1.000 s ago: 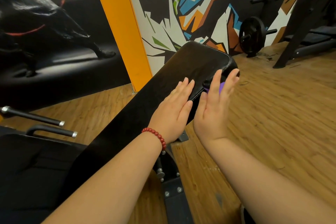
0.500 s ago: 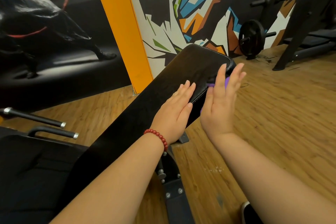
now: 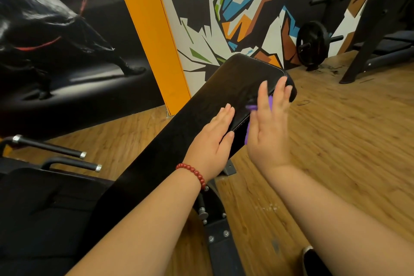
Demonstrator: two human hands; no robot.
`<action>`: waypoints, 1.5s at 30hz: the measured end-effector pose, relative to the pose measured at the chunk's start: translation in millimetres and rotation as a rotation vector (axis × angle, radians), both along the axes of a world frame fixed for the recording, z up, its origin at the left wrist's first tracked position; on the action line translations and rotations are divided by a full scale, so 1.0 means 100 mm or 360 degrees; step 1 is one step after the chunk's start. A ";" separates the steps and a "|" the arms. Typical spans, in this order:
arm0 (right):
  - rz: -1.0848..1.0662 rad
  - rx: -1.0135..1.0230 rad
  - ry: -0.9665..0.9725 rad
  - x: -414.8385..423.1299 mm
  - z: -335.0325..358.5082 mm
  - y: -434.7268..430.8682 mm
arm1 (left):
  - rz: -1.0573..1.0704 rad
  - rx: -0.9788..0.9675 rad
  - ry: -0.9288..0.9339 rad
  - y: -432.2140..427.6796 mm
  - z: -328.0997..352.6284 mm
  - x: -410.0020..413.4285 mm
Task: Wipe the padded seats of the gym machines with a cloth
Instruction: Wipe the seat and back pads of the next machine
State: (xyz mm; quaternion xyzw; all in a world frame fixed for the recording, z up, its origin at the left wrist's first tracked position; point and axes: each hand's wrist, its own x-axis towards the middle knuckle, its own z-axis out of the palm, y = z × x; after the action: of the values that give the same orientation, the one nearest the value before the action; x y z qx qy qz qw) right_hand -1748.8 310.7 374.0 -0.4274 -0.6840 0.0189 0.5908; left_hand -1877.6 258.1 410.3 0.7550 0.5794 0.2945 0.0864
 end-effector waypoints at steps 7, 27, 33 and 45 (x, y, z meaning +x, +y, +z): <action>-0.0129 0.0029 -0.0118 -0.14 -0.16 -0.04 | 0.0094 0.0058 0.0230 -0.03 -0.07 0.02; -0.0206 -0.0026 0.0393 -0.18 0.15 0.03 | -0.0029 0.0023 0.0164 -0.05 -0.08 -0.13; -0.0088 -0.0084 0.0191 -0.35 -0.18 -0.17 | -0.0039 0.0053 0.0128 -0.04 -0.11 -0.14; -0.0042 0.0168 -0.0387 -0.21 -0.37 -0.12 | 0.0142 0.0113 0.0271 -0.14 -0.30 -0.25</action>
State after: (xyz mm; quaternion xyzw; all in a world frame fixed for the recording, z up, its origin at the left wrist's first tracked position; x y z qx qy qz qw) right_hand -1770.0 298.7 337.0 -0.4037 -0.7450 -0.0768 0.5256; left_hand -1902.9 244.3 380.4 0.7534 0.6069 0.2531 -0.0033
